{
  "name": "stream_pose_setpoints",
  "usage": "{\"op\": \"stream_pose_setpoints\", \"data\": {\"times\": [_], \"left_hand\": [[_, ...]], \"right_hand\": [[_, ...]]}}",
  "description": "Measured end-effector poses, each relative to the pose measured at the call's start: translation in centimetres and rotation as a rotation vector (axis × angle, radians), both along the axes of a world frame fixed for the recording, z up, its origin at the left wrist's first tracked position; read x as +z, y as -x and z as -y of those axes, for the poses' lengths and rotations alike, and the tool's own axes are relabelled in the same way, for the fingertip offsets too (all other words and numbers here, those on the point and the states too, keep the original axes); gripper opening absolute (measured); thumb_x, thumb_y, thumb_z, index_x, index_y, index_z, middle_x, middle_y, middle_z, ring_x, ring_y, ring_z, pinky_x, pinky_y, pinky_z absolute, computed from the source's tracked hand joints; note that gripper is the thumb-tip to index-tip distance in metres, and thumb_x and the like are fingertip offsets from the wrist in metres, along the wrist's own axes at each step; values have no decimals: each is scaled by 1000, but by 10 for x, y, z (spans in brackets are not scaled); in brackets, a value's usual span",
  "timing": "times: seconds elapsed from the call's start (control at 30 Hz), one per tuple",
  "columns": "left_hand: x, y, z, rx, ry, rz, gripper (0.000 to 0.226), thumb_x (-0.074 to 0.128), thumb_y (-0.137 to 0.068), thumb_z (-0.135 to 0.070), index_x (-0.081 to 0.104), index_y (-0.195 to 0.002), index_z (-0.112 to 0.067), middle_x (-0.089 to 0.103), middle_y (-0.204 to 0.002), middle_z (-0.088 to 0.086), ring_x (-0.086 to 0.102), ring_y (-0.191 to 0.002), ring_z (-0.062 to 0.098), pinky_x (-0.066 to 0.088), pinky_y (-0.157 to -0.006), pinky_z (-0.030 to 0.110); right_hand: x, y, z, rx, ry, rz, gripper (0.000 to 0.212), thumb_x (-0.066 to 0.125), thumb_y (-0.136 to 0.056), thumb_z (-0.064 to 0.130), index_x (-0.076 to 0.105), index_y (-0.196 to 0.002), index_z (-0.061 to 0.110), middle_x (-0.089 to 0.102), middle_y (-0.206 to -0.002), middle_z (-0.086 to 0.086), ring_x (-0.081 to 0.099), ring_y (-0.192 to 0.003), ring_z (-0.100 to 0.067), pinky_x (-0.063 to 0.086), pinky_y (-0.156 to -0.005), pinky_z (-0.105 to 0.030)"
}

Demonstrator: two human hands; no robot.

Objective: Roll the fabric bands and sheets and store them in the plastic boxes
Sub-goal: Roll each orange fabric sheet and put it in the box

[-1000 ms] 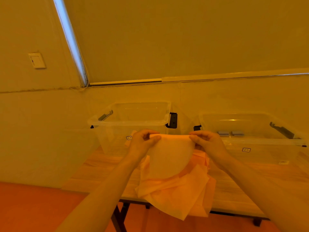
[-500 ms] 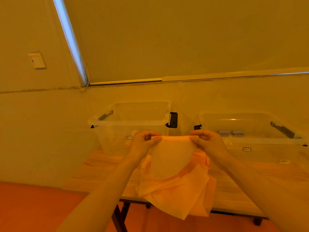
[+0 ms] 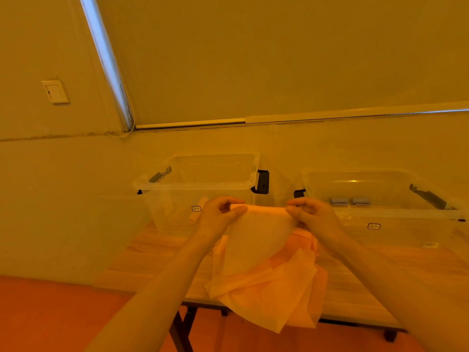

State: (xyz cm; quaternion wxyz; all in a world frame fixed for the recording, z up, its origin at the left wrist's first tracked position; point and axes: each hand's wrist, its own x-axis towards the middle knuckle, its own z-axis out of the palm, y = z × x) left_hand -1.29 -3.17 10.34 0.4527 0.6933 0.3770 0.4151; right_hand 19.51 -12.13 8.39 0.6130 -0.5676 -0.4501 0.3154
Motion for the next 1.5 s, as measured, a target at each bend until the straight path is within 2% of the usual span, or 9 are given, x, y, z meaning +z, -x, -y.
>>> {"op": "stream_pose_setpoints", "data": {"times": [0.1, 0.23, 0.43, 0.63, 0.87, 1.07, 1.17, 1.33, 1.5], "left_hand": [[-2, -2, -2, 28, 1, -20, 6, 67, -86, -23, 66, -87, -28, 67, -94, -4, 65, -89, 15, 54, -70, 26], [-4, -1, -3, 2, 6, -11, 10, 67, -85, -21, 66, -90, -30, 67, -97, -5, 64, -90, 13, 54, -71, 24], [-5, -1, -5, -7, 24, 5, 14, 73, -81, -16, 70, -89, -27, 69, -95, -6, 66, -89, 11, 56, -72, 23], [-8, -2, -6, 46, 1, 6, 8, 72, -82, -20, 69, -85, -28, 70, -90, -5, 67, -85, 14, 57, -73, 29], [-6, -2, -5, 10, 11, -15, 20, 73, -80, -15, 68, -91, -31, 66, -103, -6, 63, -93, 10, 55, -71, 23], [-4, -4, -2, 29, 18, -20, 12, 69, -84, -18, 67, -88, -29, 68, -94, -6, 65, -90, 13, 54, -69, 24], [-5, -4, 0, 26, -1, -30, 11, 68, -85, -19, 66, -87, -30, 67, -93, -9, 63, -89, 10, 52, -69, 21], [-7, -4, -1, 14, -7, -51, 17, 73, -80, -17, 69, -88, -31, 67, -98, -10, 63, -95, 12, 56, -82, 32], [-7, -7, 0, 31, 0, -35, 13, 71, -83, -17, 68, -87, -29, 68, -94, -6, 65, -93, 17, 57, -82, 36]], "right_hand": [[-1, -1, 1, 47, -7, -17, 24, 70, -81, 9, 66, -102, 22, 66, -104, 3, 64, -94, -13, 56, -68, -24], [-1, -4, 0, 22, -3, 28, 15, 69, -83, 10, 69, -96, 17, 68, -101, -2, 65, -93, -18, 56, -73, -28], [0, -3, 1, -1, 2, 32, 14, 65, -87, 16, 68, -100, 12, 67, -97, -1, 64, -90, -15, 52, -67, -22], [-3, -4, 3, 11, -7, 30, 23, 71, -81, 6, 67, -102, 14, 66, -103, 0, 63, -95, -15, 54, -72, -26], [-2, -2, 1, -32, -16, 29, 11, 66, -86, 13, 68, -97, 14, 67, -97, 1, 63, -88, -12, 52, -63, -20], [-5, -3, 3, -1, -18, 11, 20, 71, -82, 10, 67, -98, 20, 65, -104, 2, 63, -95, -14, 55, -73, -27], [-5, -3, 3, -11, -25, 33, 17, 69, -83, 9, 67, -96, 21, 65, -102, 2, 62, -94, -13, 53, -70, -24], [-3, -3, 2, -36, -7, 61, 12, 65, -87, 16, 68, -98, 16, 66, -97, 2, 62, -88, -11, 50, -64, -19], [-4, -3, 3, -28, -13, 34, 12, 67, -85, 16, 68, -97, 18, 67, -98, 2, 64, -89, -14, 54, -66, -22]]}}
